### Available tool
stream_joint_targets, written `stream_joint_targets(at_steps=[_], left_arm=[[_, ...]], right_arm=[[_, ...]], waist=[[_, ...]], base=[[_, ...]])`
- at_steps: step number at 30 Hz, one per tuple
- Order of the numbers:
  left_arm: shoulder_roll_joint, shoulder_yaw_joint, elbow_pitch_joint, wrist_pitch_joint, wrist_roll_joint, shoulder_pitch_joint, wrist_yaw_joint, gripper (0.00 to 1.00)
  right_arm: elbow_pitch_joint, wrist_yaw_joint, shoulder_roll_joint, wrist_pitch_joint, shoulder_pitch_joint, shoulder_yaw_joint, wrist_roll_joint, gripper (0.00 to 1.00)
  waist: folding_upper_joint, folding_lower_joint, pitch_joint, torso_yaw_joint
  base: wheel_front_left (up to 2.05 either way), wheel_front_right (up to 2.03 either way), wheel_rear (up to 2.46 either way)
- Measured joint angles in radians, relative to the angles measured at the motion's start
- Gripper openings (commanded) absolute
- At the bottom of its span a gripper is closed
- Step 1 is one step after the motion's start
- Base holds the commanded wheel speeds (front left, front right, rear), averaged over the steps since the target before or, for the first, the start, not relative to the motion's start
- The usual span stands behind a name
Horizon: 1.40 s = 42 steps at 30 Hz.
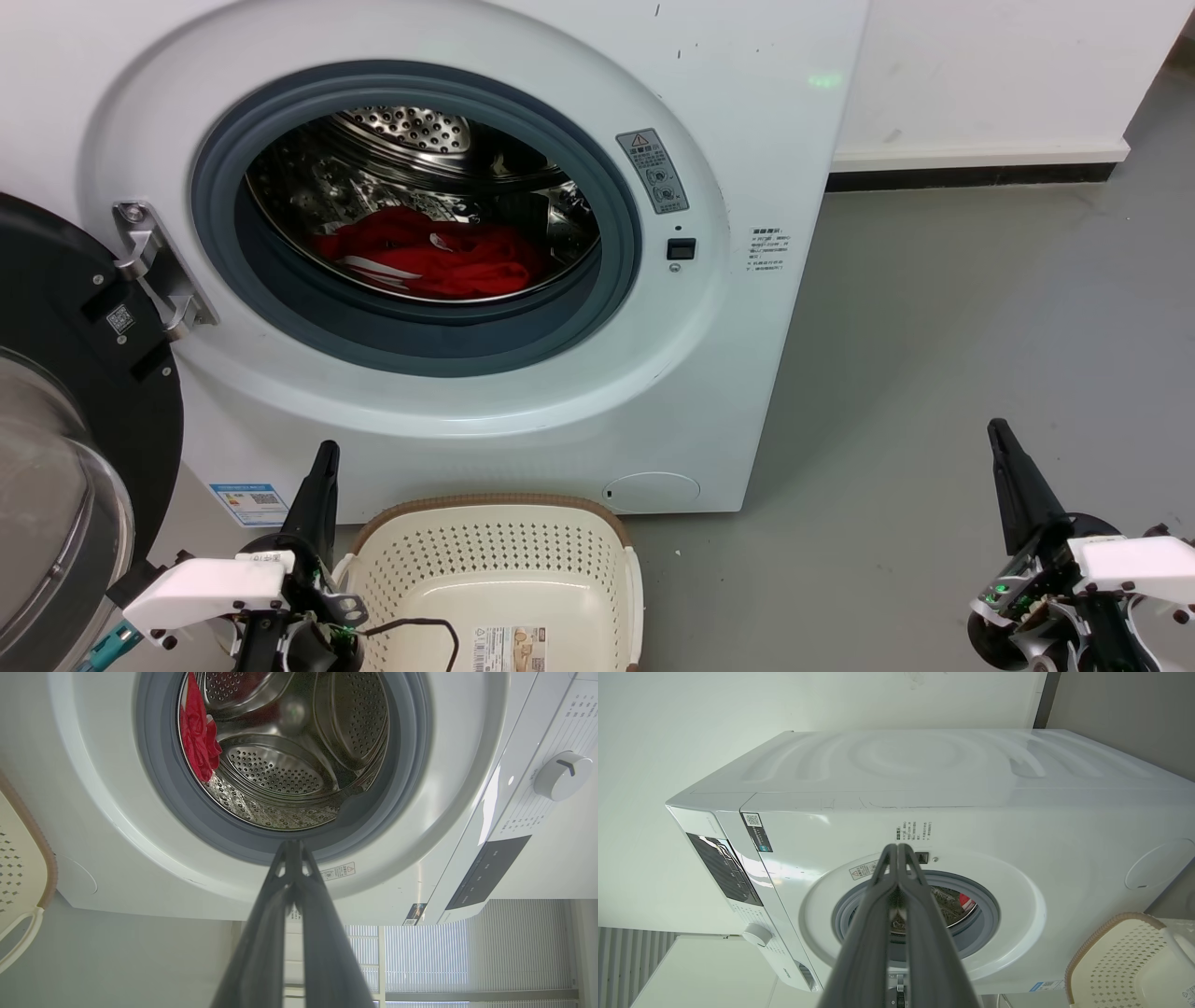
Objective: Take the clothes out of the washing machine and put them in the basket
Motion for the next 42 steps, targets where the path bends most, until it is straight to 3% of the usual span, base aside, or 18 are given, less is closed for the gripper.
stream_joint_targets(at_steps=[16, 17, 28, 42], left_arm=[[0.000, 0.000, 0.000, 0.000, 0.000, 0.000, 0.000, 0.00], [0.000, -0.001, 0.003, -0.001, 0.000, 0.001, 0.000, 1.00], [-0.002, -0.042, 0.016, -0.042, 0.020, 0.024, 0.003, 1.00], [-0.002, -0.077, -0.036, -0.113, 0.356, 0.014, 0.003, 1.00]], right_arm=[[0.000, 0.000, 0.000, 0.000, 0.000, 0.000, 0.000, 0.00], [0.002, 0.000, 0.000, 0.000, 0.002, 0.000, 0.000, 1.00], [0.002, 0.000, 0.002, -0.041, 0.036, 0.019, -0.047, 1.00], [-0.084, 0.000, 0.002, -0.112, 0.068, 0.026, -0.408, 1.00]], waist=[[0.0000, -0.0001, 0.000, 0.000], [0.0000, 0.0000, 0.000, 0.000], [0.0000, 0.0000, 0.000, 0.001], [0.0000, -0.0001, -0.001, 0.006]], base=[[0.00, 0.00, 0.00], [0.00, 0.00, 0.00], [0.00, 0.00, 0.00], [0.00, 0.00, 0.00]])
